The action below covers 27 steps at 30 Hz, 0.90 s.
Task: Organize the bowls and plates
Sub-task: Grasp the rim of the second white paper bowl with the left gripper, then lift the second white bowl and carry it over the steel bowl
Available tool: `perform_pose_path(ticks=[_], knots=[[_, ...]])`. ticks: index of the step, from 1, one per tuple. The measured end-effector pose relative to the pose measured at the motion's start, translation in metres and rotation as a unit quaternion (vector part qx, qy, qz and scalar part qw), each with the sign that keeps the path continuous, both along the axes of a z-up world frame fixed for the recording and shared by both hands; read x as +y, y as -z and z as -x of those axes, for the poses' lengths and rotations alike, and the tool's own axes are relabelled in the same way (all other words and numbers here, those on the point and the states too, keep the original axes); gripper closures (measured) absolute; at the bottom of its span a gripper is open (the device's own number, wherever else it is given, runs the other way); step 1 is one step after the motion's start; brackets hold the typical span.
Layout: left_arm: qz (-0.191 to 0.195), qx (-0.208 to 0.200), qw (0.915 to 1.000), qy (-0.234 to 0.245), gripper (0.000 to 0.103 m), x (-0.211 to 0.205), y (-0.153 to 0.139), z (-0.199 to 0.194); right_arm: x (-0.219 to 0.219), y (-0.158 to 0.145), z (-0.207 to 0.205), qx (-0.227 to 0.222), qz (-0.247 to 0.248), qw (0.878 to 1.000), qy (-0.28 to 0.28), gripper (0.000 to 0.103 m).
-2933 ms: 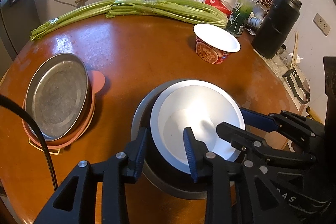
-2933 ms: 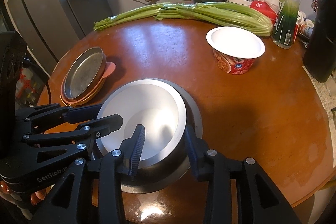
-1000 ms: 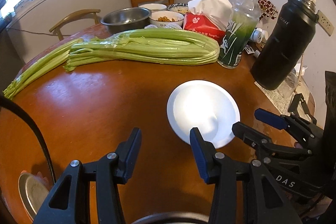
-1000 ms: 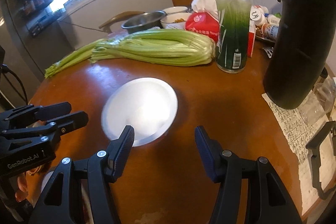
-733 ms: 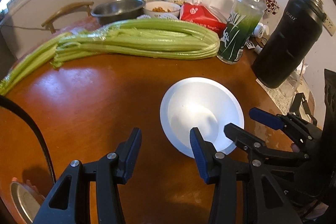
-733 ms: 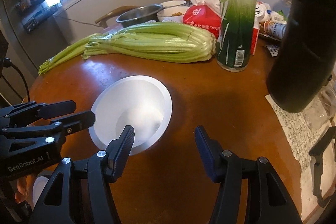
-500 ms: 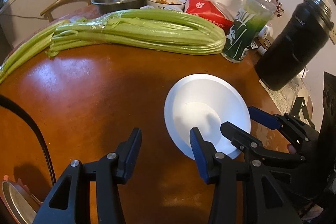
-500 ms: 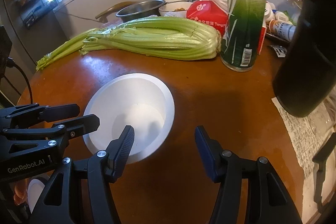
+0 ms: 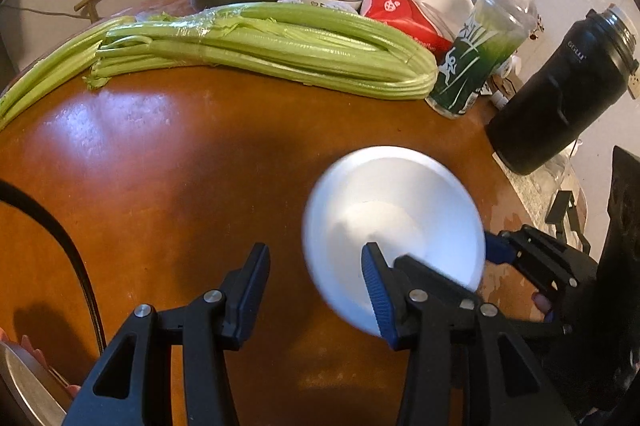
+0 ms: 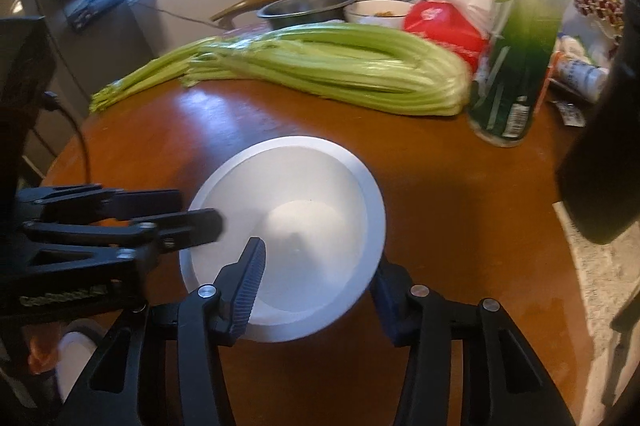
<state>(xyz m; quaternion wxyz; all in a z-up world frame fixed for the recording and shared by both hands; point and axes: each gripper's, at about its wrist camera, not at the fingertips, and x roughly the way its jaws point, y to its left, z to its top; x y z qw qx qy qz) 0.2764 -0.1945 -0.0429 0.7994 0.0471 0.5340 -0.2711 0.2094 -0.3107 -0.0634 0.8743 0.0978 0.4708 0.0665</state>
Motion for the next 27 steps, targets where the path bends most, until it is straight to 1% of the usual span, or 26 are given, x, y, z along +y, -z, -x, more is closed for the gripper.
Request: perform_pose_path(ticks=[5, 9, 14, 17, 27], knots=[[-0.003, -0.001, 1.0, -0.004, 0.056, 0.005, -0.001, 0.003, 0.02, 0.0, 0.002, 0.009, -0.018, 1.0, -0.024, 0.054], [-0.001, 0.009, 0.9999, -0.012, 0.056, 0.015, 0.002, 0.002, 0.032, 0.0, 0.006, 0.008, -0.026, 0.999, -0.035, 0.054], [0.005, 0.013, 0.9997, -0.019, 0.056, 0.022, 0.003, 0.002, 0.037, -0.001, 0.009, 0.007, -0.031, 0.999, -0.038, 0.054], [0.009, 0.009, 0.9997, -0.021, 0.056, 0.025, -0.001, 0.005, 0.037, -0.003, 0.011, 0.006, -0.04, 0.998, -0.037, 0.056], [0.011, -0.006, 0.9997, -0.022, 0.056, 0.028, -0.012, 0.015, 0.037, -0.013, 0.018, -0.004, -0.042, 0.999, -0.031, 0.057]])
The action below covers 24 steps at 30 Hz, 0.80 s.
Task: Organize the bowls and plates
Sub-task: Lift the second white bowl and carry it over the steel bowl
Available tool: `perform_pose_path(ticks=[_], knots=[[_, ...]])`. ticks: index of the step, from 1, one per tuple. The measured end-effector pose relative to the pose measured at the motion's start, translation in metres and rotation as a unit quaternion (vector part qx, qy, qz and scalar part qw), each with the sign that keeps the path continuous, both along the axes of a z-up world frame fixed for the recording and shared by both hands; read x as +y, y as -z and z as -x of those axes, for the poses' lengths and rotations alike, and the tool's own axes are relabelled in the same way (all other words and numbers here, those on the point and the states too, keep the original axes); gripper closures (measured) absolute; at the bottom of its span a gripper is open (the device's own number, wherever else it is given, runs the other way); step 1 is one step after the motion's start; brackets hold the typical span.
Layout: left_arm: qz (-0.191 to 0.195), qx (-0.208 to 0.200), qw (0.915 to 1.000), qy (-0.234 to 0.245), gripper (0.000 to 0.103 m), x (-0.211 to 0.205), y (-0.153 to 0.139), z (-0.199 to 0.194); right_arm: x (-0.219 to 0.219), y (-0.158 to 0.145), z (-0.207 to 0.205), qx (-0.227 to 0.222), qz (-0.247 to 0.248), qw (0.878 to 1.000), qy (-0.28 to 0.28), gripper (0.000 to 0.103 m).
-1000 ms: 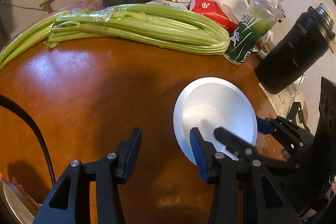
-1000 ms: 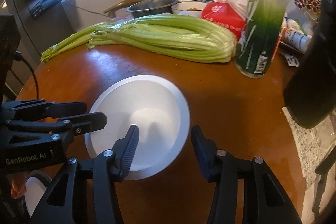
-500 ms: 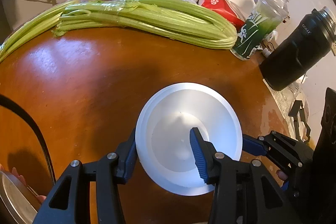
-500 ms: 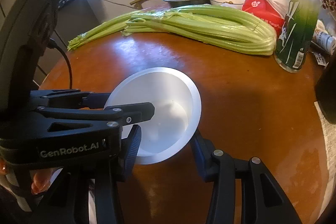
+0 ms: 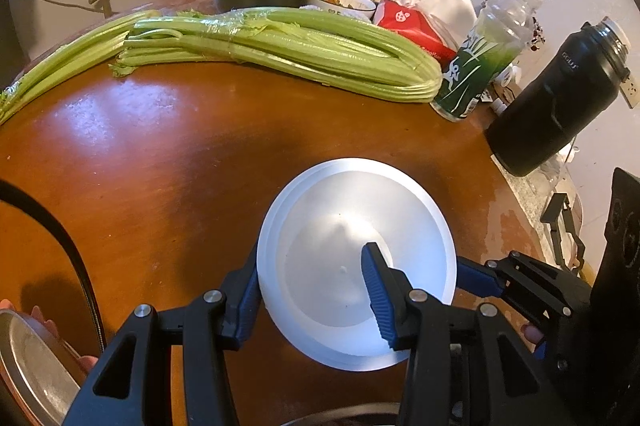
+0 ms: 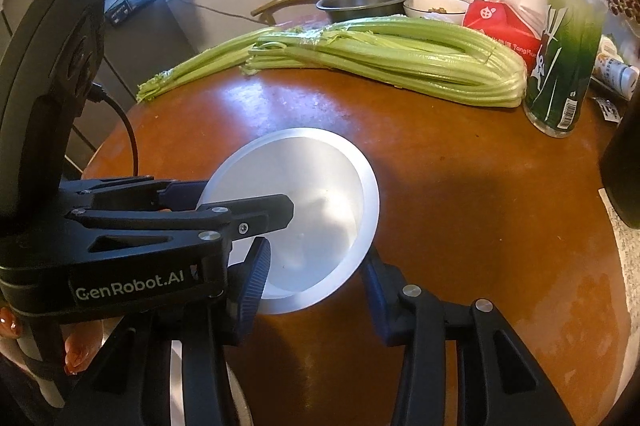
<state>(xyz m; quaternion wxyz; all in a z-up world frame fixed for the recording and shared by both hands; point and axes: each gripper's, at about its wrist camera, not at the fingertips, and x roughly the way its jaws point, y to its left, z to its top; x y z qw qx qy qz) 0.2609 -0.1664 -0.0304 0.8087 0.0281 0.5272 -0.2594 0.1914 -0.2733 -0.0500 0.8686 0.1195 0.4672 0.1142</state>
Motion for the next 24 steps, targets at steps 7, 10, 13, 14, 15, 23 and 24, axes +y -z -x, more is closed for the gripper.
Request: perform_pose_path(ticks=[7, 10, 13, 14, 15, 23, 24], knots=[[0.001, -0.016, 0.9999, -0.003, 0.056, 0.007, -0.014, 0.01, 0.005, -0.013, 0.009, -0.014, -0.002, 1.0, -0.004, 0.057], [0.002, -0.024, 0.9997, -0.007, 0.056, 0.01, -0.021, 0.015, 0.007, -0.021, 0.014, -0.023, -0.002, 1.0, -0.006, 0.057], [0.003, -0.031, 0.9995, -0.008, 0.056, 0.013, -0.028, 0.022, 0.01, -0.027, 0.019, -0.029, -0.004, 1.0, -0.007, 0.057], [0.003, -0.034, 0.9994, -0.009, 0.056, 0.014, -0.03, 0.024, 0.01, -0.028, 0.02, -0.031, -0.004, 0.999, -0.007, 0.057], [0.003, -0.036, 0.9993, -0.009, 0.056, 0.015, -0.031, 0.026, 0.012, -0.03, 0.023, -0.033, -0.004, 0.999, -0.008, 0.057], [0.001, -0.05, 0.9987, -0.011, 0.056, 0.02, -0.043, 0.043, 0.016, -0.041, 0.037, -0.043, -0.005, 0.999, -0.012, 0.057], [0.001, -0.053, 0.9985, -0.012, 0.056, 0.021, -0.045, 0.045, 0.017, -0.042, 0.039, -0.045, -0.004, 0.999, -0.013, 0.057]])
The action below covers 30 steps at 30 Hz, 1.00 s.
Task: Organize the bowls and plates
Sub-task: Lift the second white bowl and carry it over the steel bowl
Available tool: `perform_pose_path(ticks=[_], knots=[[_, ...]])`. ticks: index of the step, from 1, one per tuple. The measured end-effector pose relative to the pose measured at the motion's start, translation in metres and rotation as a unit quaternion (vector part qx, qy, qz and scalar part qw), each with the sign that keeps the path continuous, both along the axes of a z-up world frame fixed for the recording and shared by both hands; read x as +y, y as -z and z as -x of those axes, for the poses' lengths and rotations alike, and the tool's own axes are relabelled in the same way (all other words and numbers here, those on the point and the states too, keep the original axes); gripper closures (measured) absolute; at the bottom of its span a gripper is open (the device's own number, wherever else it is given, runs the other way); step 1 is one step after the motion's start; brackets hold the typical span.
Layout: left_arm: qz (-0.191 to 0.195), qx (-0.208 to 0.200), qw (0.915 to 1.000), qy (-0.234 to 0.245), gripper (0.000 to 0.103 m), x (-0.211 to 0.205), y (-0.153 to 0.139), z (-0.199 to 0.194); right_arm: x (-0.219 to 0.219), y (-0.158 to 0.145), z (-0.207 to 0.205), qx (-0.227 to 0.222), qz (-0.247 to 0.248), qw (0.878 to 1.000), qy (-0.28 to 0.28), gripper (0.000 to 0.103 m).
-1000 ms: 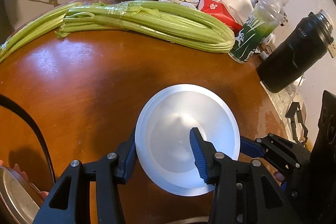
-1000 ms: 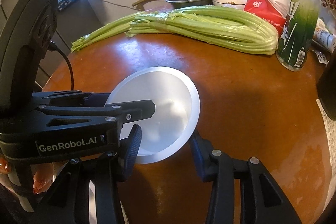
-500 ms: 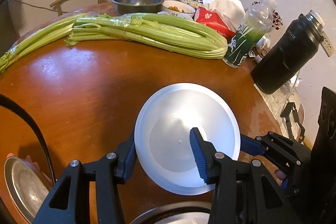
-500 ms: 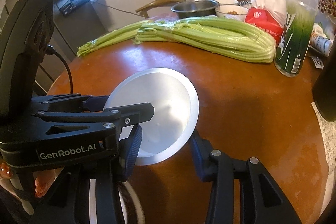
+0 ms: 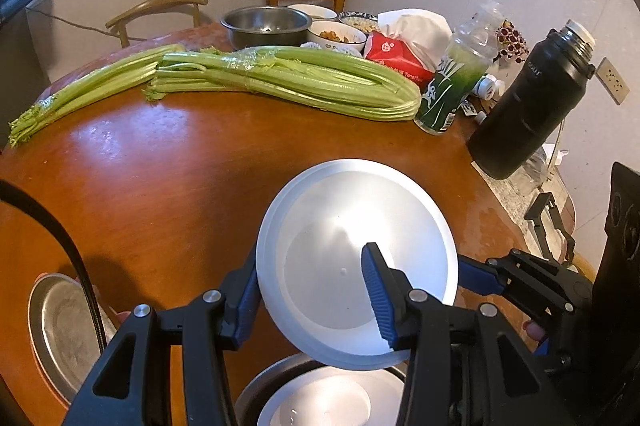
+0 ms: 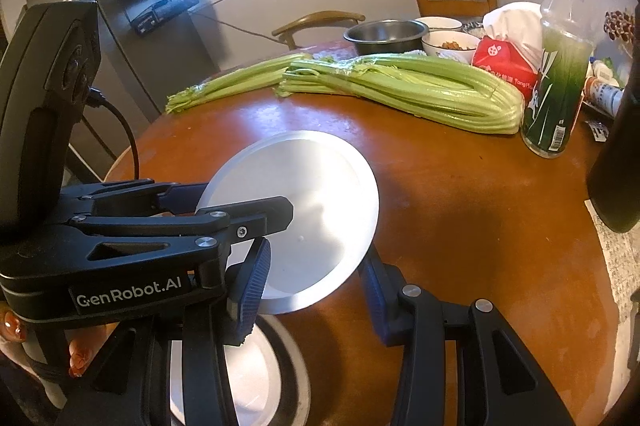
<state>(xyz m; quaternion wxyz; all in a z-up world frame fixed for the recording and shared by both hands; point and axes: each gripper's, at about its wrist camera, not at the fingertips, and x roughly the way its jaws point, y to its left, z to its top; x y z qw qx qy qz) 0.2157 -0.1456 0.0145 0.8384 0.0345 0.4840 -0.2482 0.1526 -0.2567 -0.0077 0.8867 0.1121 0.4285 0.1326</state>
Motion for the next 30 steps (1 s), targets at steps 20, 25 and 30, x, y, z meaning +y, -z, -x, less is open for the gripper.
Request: perform_pose_path(ticks=[20, 25, 30], knots=[[0.0, -0.038, 0.9992, -0.009, 0.056, 0.019, -0.028, 0.044, 0.013, -0.03, 0.038, -0.035, 0.002, 0.999, -0.012, 0.057], [0.001, -0.044, 0.999, -0.011, 0.055, 0.027, -0.034, 0.056, 0.018, -0.036, 0.049, -0.043, 0.003, 0.999, -0.017, 0.057], [0.0, -0.051, 0.9986, -0.015, 0.055, 0.033, -0.037, 0.069, 0.024, -0.039, 0.059, -0.045, 0.004, 0.999, -0.023, 0.057]])
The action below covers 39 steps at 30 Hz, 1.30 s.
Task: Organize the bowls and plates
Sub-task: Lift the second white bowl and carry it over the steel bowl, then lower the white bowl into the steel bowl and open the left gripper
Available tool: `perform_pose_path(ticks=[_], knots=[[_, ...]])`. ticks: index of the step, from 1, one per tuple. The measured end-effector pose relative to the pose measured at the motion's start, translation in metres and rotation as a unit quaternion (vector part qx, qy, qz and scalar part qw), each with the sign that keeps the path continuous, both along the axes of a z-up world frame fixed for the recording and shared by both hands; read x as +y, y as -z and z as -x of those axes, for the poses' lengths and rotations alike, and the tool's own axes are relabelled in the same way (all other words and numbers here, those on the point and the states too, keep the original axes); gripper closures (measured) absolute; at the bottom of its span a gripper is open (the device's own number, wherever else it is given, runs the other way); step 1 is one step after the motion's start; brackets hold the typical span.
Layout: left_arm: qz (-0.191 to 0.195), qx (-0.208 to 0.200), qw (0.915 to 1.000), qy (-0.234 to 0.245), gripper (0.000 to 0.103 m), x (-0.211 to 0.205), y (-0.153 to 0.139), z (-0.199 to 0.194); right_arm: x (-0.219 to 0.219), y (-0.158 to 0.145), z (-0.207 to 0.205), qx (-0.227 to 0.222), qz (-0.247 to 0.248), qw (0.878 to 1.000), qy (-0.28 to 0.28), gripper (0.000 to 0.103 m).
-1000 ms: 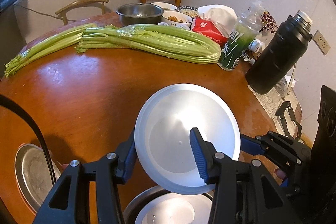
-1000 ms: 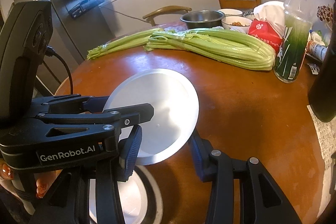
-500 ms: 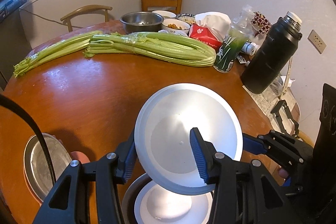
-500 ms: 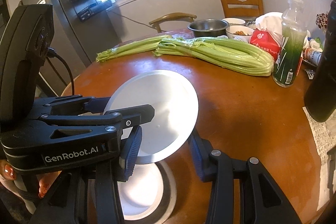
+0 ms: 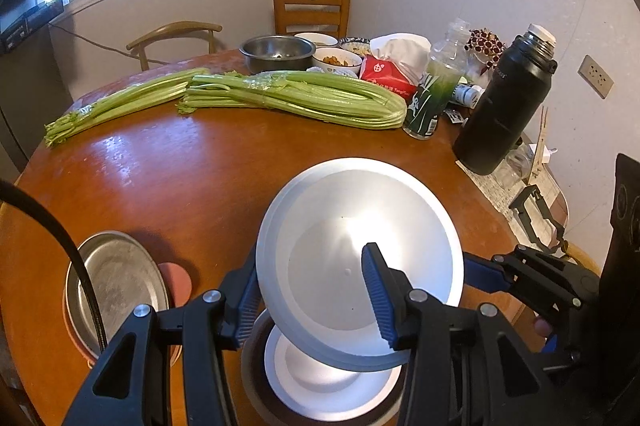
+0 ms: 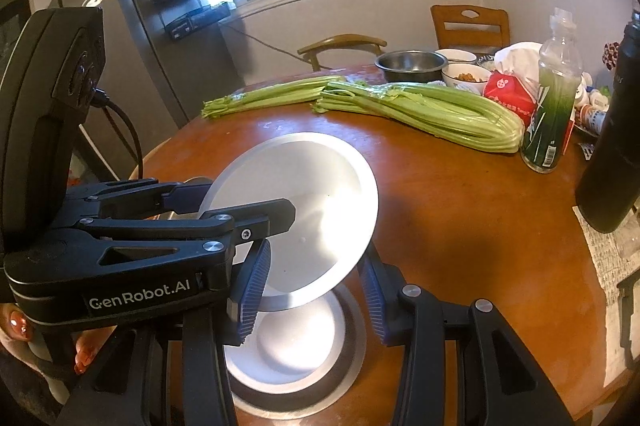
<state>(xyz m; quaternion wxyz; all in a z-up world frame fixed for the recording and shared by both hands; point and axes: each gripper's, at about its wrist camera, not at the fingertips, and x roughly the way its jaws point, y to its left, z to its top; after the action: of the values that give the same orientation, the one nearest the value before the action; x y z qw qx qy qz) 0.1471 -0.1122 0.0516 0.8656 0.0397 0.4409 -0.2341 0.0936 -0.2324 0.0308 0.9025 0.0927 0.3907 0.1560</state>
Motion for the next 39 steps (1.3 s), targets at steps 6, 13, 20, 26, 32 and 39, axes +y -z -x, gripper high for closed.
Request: perform_pose_path(ticks=[6, 13, 20, 26, 32, 39], knots=[[0.001, -0.004, 1.0, -0.003, 0.055, 0.007, 0.0, 0.013, 0.007, -0.002, 0.012, -0.004, 0.003, 1.0, -0.006, 0.057], [0.0, -0.006, 1.0, -0.004, 0.055, 0.01, 0.005, 0.025, 0.011, 0.003, 0.022, -0.001, 0.005, 1.0, -0.008, 0.057], [-0.001, 0.005, 1.0, -0.004, 0.055, 0.013, 0.018, 0.034, 0.014, 0.014, 0.032, 0.01, 0.006, 1.0, -0.01, 0.057], [-0.001, 0.017, 0.9998, -0.005, 0.055, 0.016, 0.029, 0.037, 0.017, 0.022, 0.039, 0.019, 0.008, 1.0, -0.015, 0.057], [-0.001, 0.027, 0.9996, -0.008, 0.055, 0.019, 0.037, 0.039, 0.021, 0.028, 0.042, 0.027, 0.009, 0.999, -0.02, 0.057], [-0.012, 0.039, 0.9991, -0.01, 0.055, 0.02, 0.05, 0.037, 0.026, 0.04, 0.039, 0.043, 0.018, 0.999, -0.028, 0.056]])
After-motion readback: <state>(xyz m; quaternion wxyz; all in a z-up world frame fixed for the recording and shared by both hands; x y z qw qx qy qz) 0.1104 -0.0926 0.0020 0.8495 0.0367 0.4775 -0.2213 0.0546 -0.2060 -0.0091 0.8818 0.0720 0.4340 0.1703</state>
